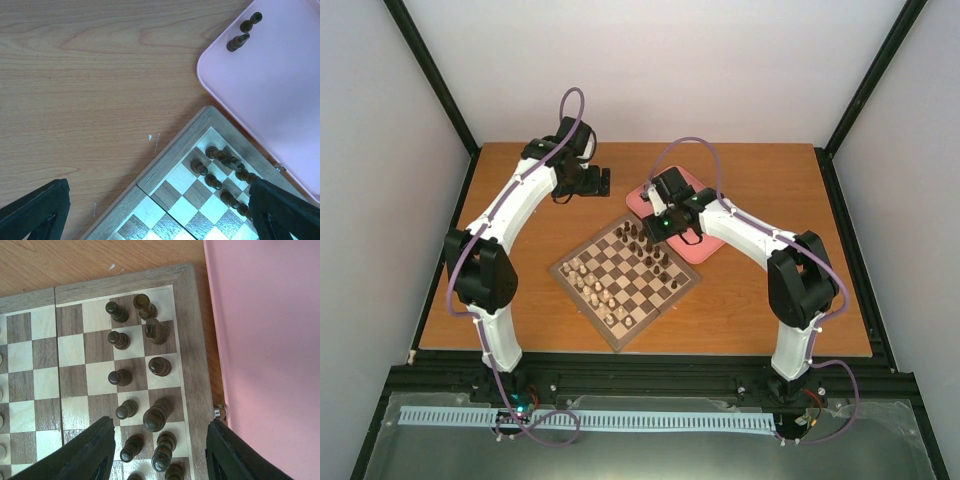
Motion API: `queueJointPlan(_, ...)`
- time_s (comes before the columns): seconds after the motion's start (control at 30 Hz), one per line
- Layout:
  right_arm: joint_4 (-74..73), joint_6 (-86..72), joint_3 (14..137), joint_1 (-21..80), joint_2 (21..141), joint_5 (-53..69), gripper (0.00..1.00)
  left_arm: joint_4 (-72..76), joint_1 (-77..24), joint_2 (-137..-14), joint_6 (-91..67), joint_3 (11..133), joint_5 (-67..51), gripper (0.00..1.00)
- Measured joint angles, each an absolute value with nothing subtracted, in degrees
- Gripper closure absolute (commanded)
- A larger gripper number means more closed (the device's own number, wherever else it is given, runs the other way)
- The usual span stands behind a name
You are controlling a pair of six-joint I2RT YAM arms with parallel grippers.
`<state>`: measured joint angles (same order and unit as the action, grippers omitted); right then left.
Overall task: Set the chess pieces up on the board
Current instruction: Pick up the chess piece from the storage box.
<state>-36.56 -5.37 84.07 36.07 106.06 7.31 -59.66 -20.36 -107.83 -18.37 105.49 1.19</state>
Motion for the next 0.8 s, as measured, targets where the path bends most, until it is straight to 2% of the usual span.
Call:
queueJointPlan(0.63, -36.7, -5.7, 84.4, 36.0, 106.1, 5.7, 0.47, -59.6, -20.4, -107.8, -18.4, 105.5, 0.9, 0.00)
queueJointPlan(0.8, -38.1, -6.5, 90.3, 35.4, 107.2, 4.3, 0.45, -59.6, -20.4, -107.8, -18.4, 105.5, 0.9, 0.00)
